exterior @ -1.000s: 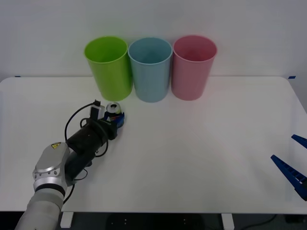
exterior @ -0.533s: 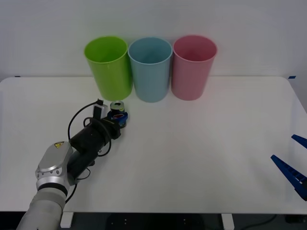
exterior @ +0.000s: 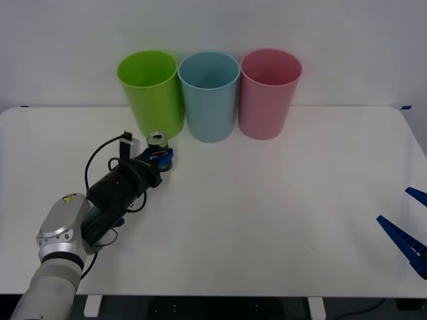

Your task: Grasp the object on the table and drop it into the matching bin: aluminum can to the light blue bin, PET bottle to the pink bin.

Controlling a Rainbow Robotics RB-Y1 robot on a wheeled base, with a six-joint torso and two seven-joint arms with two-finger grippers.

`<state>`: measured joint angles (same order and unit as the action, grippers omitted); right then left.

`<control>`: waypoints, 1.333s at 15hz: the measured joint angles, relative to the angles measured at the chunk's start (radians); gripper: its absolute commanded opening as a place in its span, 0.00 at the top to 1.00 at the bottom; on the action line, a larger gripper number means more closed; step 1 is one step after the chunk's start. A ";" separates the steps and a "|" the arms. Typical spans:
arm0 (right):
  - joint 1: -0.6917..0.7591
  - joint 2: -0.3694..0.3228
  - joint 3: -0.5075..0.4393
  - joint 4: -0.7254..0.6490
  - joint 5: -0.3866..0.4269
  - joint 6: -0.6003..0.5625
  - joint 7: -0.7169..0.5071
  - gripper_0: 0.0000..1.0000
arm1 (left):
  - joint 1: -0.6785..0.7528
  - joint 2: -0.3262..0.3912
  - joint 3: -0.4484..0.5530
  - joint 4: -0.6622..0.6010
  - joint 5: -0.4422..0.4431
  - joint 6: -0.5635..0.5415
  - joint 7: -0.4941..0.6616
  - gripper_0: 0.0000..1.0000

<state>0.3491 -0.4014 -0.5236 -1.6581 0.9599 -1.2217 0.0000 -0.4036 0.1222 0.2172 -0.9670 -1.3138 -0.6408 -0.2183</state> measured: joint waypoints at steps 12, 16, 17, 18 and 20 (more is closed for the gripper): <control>0.000 0.000 0.000 0.000 0.000 0.000 0.000 0.00 | 0.034 0.167 -0.142 -0.165 0.128 -0.116 0.074 1.00; 0.000 0.000 0.000 0.000 0.000 0.000 0.000 0.00 | 0.034 0.197 -0.157 -0.237 0.167 -0.135 0.152 1.00; 0.000 0.000 0.000 0.000 0.000 0.000 0.000 0.00 | 0.034 0.199 -0.157 -0.271 0.162 -0.135 0.190 1.00; 0.000 0.000 0.000 0.000 0.000 0.000 0.000 0.00 | 0.034 0.200 -0.156 -0.302 0.155 -0.135 0.225 1.00; 0.000 0.000 0.000 0.000 0.000 0.000 0.000 0.00 | 0.034 0.202 -0.147 -0.373 0.125 -0.135 0.318 1.00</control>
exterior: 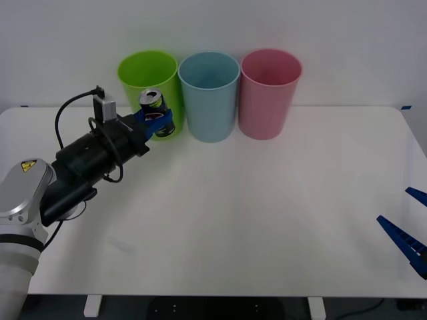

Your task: Grasp the object on the table and drop it into the matching bin: aluminum can to the light blue bin, PET bottle to the pink bin.

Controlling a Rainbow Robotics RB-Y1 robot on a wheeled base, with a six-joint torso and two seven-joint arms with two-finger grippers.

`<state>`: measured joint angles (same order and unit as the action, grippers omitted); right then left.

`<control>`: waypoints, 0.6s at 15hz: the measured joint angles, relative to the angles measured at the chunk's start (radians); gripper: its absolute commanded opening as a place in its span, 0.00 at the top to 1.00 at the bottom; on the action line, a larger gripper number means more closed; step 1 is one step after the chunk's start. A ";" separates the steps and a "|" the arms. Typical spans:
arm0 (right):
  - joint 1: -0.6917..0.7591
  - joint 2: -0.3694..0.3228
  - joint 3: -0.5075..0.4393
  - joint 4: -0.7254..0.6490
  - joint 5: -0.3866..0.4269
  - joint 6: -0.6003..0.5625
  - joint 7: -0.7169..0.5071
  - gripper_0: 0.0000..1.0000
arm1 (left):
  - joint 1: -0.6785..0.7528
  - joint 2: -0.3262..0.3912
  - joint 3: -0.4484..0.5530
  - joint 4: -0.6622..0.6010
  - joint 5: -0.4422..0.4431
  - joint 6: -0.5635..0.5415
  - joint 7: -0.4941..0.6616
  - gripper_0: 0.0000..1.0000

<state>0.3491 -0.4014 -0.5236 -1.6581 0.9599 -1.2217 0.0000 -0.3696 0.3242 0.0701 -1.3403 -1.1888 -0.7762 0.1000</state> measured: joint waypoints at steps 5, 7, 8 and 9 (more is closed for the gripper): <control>0.000 0.000 0.000 0.000 0.000 0.000 0.000 0.00 | -0.023 0.001 0.038 -0.150 -0.100 0.016 0.198 1.00; 0.000 0.000 0.000 0.000 0.000 0.000 0.000 0.00 | -0.061 0.001 0.046 -0.157 -0.119 0.022 0.234 1.00; 0.000 0.000 0.000 0.000 0.000 0.000 0.000 0.00 | -0.081 0.000 0.049 -0.157 -0.141 0.028 0.264 1.00; 0.000 0.000 0.000 0.000 0.000 0.000 0.000 0.00 | -0.101 0.000 0.052 -0.157 -0.172 0.030 0.299 1.00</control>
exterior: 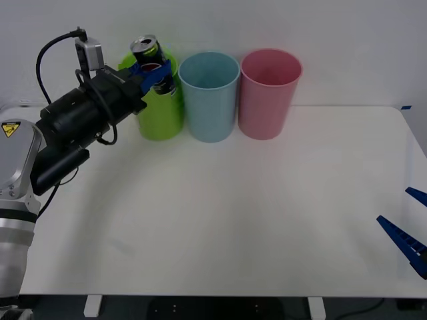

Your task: Grasp the object on the table and drop it into the matching bin: aluminum can to the light blue bin, PET bottle to the pink bin.

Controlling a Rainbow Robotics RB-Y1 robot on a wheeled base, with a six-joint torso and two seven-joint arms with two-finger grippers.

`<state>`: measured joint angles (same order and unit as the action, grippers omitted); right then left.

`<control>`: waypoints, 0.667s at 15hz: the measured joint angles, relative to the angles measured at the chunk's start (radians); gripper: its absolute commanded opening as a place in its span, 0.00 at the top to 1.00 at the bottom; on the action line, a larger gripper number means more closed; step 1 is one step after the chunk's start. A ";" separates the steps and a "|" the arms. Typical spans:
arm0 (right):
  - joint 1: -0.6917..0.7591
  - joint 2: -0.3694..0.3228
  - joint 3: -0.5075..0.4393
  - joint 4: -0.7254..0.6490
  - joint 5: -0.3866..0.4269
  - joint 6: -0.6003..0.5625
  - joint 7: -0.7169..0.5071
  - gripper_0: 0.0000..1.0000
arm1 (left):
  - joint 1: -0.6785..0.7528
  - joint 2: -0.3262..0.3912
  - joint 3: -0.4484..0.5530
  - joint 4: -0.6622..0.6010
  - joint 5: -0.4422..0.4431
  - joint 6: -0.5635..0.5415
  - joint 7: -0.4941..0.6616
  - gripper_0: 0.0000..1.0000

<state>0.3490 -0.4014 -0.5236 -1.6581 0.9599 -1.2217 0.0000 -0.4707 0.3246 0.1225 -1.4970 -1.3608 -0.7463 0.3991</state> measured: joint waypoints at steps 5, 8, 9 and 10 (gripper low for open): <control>0.000 0.000 0.000 0.000 0.000 0.000 0.000 0.00 | -0.127 -0.007 0.005 0.067 -0.139 0.003 0.133 1.00; 0.000 0.000 0.000 0.000 0.000 0.000 0.000 0.00 | -0.230 -0.012 0.005 0.187 -0.177 0.008 0.127 1.00; 0.000 0.000 0.000 0.000 0.000 0.000 0.000 0.00 | -0.262 -0.013 0.006 0.223 -0.188 0.009 0.126 1.00; 0.000 0.000 0.000 0.000 0.000 0.000 0.000 0.00 | -0.292 -0.019 0.005 0.264 -0.202 0.017 0.123 1.00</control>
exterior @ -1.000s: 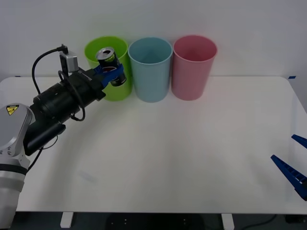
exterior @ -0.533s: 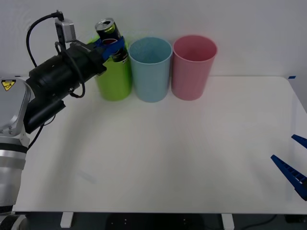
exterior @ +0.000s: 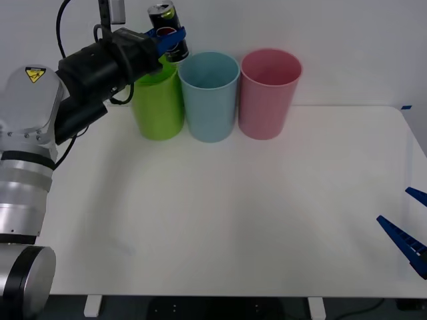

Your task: Grasp the object on the table and drop it into the matching bin: aluminum can to the light blue bin, PET bottle to the pink bin.

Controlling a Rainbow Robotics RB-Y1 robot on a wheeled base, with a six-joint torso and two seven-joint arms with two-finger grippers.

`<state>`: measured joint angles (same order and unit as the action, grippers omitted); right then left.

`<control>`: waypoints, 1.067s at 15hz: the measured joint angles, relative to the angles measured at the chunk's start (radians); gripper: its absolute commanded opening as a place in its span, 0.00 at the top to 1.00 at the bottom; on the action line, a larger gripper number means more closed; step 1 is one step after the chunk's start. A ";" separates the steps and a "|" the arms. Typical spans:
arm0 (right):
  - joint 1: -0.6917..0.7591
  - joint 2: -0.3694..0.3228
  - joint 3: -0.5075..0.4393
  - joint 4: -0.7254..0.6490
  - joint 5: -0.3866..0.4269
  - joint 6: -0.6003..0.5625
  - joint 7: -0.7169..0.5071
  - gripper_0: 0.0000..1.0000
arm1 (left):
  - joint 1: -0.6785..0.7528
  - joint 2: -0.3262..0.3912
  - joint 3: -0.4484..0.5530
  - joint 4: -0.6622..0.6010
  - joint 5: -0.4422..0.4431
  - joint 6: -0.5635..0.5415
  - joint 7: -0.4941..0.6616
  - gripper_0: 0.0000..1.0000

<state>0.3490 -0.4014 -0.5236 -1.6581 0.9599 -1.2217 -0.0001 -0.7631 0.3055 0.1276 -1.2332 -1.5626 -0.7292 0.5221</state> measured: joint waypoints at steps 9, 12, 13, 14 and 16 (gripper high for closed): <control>0.000 0.000 0.000 0.000 0.000 0.000 0.000 0.00 | -0.206 -0.191 0.139 0.275 -0.276 0.130 -0.111 1.00; 0.000 0.000 0.000 0.000 0.000 0.000 0.000 0.00 | -0.285 -0.227 0.179 0.401 -0.332 0.199 -0.185 1.00; 0.000 0.000 0.000 0.000 0.000 0.000 0.000 0.00 | -0.304 -0.229 0.170 0.432 -0.333 0.224 -0.191 1.00; 0.000 0.000 0.000 0.000 0.000 0.000 0.000 0.00 | -0.318 -0.229 0.162 0.455 -0.333 0.243 -0.196 1.00; 0.000 0.000 0.000 0.000 0.000 0.000 0.000 0.00 | -0.328 -0.235 0.155 0.473 -0.331 0.252 -0.203 1.00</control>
<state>0.3490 -0.4014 -0.5236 -1.6581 0.9599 -1.2217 0.0000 -1.0910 0.0700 0.2827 -0.7601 -1.8937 -0.4776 0.3190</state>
